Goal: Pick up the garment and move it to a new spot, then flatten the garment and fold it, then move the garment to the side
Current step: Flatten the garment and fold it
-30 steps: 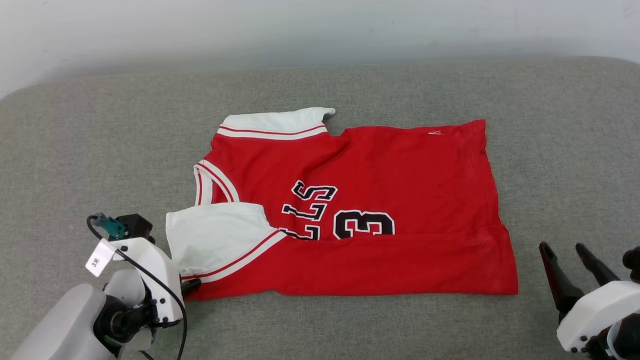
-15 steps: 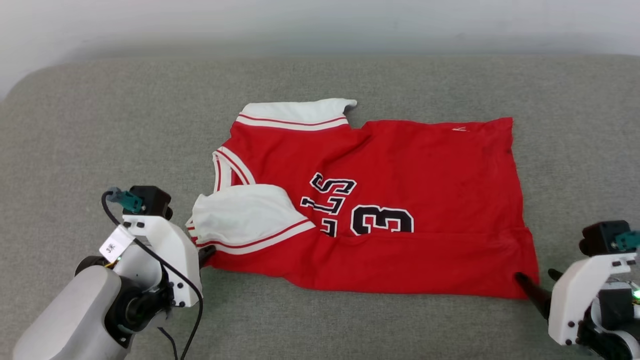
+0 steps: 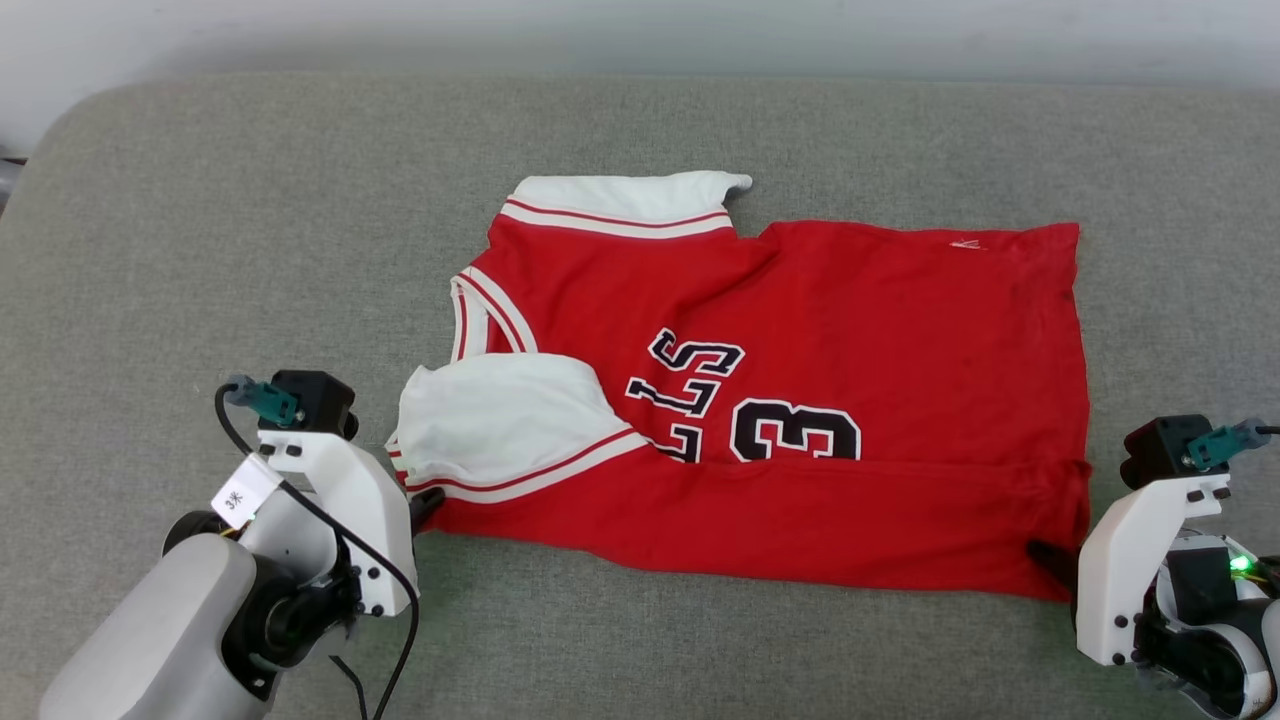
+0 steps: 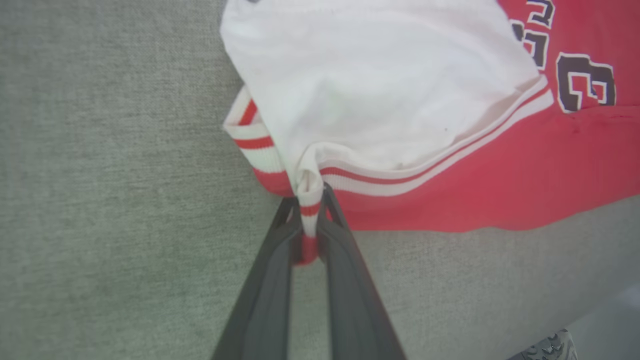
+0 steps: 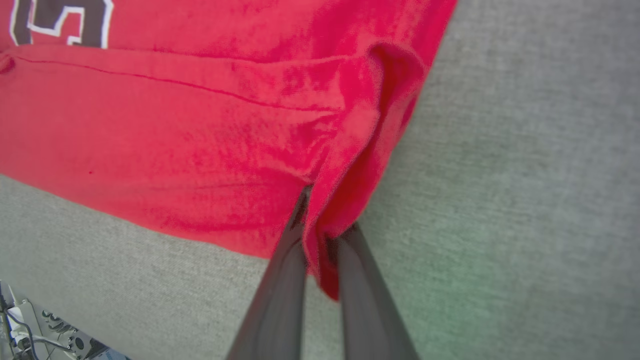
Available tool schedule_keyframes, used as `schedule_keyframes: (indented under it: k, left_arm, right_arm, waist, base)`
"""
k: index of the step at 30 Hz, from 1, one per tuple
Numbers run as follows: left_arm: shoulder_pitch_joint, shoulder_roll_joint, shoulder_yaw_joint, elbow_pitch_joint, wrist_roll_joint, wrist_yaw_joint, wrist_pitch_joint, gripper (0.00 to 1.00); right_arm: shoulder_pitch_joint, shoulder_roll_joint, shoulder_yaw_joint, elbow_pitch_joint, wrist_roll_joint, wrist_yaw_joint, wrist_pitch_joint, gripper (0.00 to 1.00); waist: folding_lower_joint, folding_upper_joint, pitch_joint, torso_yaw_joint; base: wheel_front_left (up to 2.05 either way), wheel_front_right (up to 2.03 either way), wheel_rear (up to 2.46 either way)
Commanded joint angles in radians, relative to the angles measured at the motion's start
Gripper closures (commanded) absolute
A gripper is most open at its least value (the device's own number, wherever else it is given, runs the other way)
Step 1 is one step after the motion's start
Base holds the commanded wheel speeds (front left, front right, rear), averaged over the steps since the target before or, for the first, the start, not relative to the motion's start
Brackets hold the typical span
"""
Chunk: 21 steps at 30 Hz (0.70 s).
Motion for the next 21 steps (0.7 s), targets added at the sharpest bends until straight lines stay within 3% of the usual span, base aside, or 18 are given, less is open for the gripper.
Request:
schedule_keyframes:
  k: [1, 12, 21]
  left_arm:
    - [0.01, -0.003, -0.001, 0.006, -0.001, 0.001, -0.006, 1.0]
    - [0.056, -0.007, -0.002, 0.024, 0.026, -0.019, -0.093, 1.0]
    - [0.182, 0.019, 0.006, 0.012, 0.0, 0.019, -0.121, 1.0]
  right_arm:
    - [0.016, 0.009, 0.017, 0.026, 0.002, 0.0, 0.002, 1.0]
    - [0.011, -0.03, 0.027, -0.014, 0.019, 0.0, -0.072, 1.0]
    - [0.105, -0.023, 0.06, -0.017, 0.047, 0.0, -0.088, 1.0]
  waist:
    - [-0.0001, 0.0, -0.008, -0.001]
    - [-0.0001, 0.0, -0.12, -0.007]
    - [-0.0001, 0.0, -0.267, 0.003]
  base:
    - [0.0, 0.0, 0.0]
    - [0.0, 0.0, 0.0]
    - [0.0, 0.0, 0.0]
